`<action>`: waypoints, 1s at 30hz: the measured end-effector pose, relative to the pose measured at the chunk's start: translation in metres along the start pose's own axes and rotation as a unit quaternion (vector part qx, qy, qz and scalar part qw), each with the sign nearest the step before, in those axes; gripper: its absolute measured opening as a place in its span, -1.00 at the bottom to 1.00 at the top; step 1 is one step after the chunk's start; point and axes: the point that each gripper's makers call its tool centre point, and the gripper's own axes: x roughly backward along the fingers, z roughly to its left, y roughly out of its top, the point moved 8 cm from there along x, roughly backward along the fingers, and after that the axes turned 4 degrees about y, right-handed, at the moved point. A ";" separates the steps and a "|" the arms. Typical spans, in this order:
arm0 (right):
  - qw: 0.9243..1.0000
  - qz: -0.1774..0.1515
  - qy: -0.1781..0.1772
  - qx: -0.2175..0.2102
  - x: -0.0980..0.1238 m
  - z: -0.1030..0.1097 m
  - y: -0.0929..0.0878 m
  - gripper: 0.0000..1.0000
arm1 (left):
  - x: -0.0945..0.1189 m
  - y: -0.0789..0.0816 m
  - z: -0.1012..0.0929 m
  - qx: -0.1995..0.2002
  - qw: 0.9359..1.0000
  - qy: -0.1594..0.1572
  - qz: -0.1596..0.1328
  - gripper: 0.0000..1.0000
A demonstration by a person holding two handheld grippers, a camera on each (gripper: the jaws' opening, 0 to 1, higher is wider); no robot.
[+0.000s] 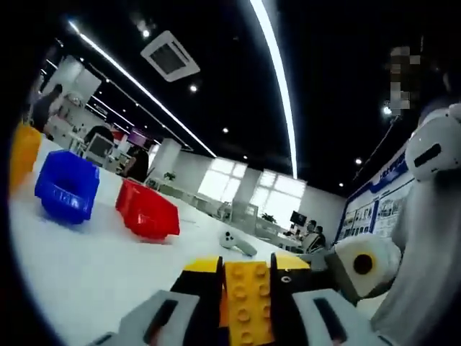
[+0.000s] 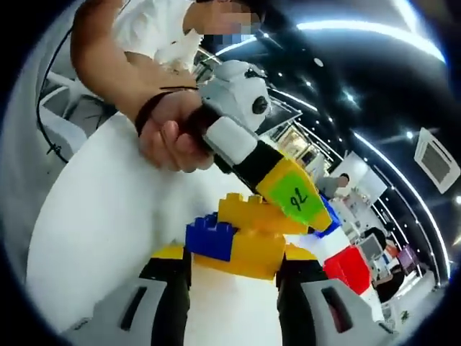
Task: Take apart the toy blocks one by one and place each separated block into its matching bin, sorting the blocks by their type until all the connected pieces are disassembled and separated into the correct bins
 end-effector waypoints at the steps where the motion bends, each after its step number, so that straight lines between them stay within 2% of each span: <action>1: 1.000 -0.003 -0.002 -0.017 -0.002 0.001 -0.001 -0.06 | 0.000 0.000 0.000 0.003 1.000 0.003 -0.008 -0.50; 2: 1.000 -0.009 -0.001 -0.029 -0.003 0.002 -0.001 -0.06 | 0.000 0.001 0.001 0.005 1.000 0.006 -0.017 -0.50; 3: 0.997 -0.012 0.005 -0.079 -0.004 0.004 -0.005 -0.13 | 0.001 0.000 -0.006 -0.004 0.999 -0.030 -0.013 -0.51; 4: 0.990 -0.038 0.043 -0.131 -0.007 0.006 -0.006 -0.13 | -0.002 0.002 -0.007 -0.016 0.999 -0.004 -0.030 -0.51; 5: 0.988 -0.035 0.034 -0.146 -0.006 0.007 -0.009 -0.13 | -0.002 0.000 -0.007 -0.025 0.999 0.006 -0.021 -0.51; 6: 0.991 -0.028 0.032 -0.127 -0.006 0.003 -0.007 -0.13 | -0.004 -0.002 -0.009 -0.026 1.000 0.007 -0.017 -0.50; 7: 0.996 -0.014 0.022 -0.085 -0.004 0.001 -0.003 -0.12 | -0.005 -0.001 -0.009 -0.024 1.000 0.009 -0.016 -0.50; 8: 0.995 -0.013 0.023 -0.093 -0.007 0.000 -0.003 -0.12 | -0.005 -0.001 -0.007 -0.020 1.000 0.017 -0.015 -0.49; 11: 0.990 -0.013 0.019 -0.139 -0.008 -0.005 -0.012 -0.12 | -0.001 0.004 0.002 0.041 0.998 0.022 -0.034 -0.50; 13: 0.989 -0.011 0.012 -0.146 -0.008 -0.008 -0.015 -0.12 | 0.003 0.016 0.008 0.073 0.995 0.030 -0.062 -0.50; 15: 0.985 -0.007 0.005 -0.174 -0.006 -0.010 -0.020 -0.11 | 0.008 0.028 0.014 0.085 0.992 0.036 -0.085 -0.50; 18: 0.980 0.000 0.000 -0.197 -0.003 -0.012 -0.025 -0.11 | 0.013 0.044 0.023 0.085 0.990 0.049 -0.097 -0.50; 20: 0.975 0.004 -0.003 -0.221 -0.001 -0.012 -0.027 -0.11 | 0.016 0.057 0.034 0.072 0.989 0.081 -0.097 -0.50; 23: 0.972 0.006 -0.002 -0.234 0.000 -0.011 -0.029 -0.11 | 0.018 0.083 0.042 0.064 0.986 0.108 -0.109 -0.50; 24: 0.971 0.006 -0.002 -0.239 0.000 -0.010 -0.029 -0.11 | 0.019 0.094 0.052 0.053 0.983 0.136 -0.110 -0.50; 27: 0.967 0.006 0.003 -0.253 0.001 -0.011 -0.032 -0.12 | 0.017 0.114 0.075 0.032 0.977 0.184 -0.100 -0.50; 28: 0.967 0.005 0.006 -0.256 0.000 -0.011 -0.033 -0.12 | 0.016 0.121 0.089 0.026 0.971 0.221 -0.089 -0.50; 29: 0.966 0.005 0.008 -0.257 0.001 -0.012 -0.033 -0.12 | 0.016 0.124 0.101 0.039 0.962 0.254 -0.087 -0.50; 30: 0.966 0.006 0.009 -0.258 0.001 -0.012 -0.033 -0.12 | 0.015 0.127 0.111 0.053 0.958 0.268 -0.085 -0.50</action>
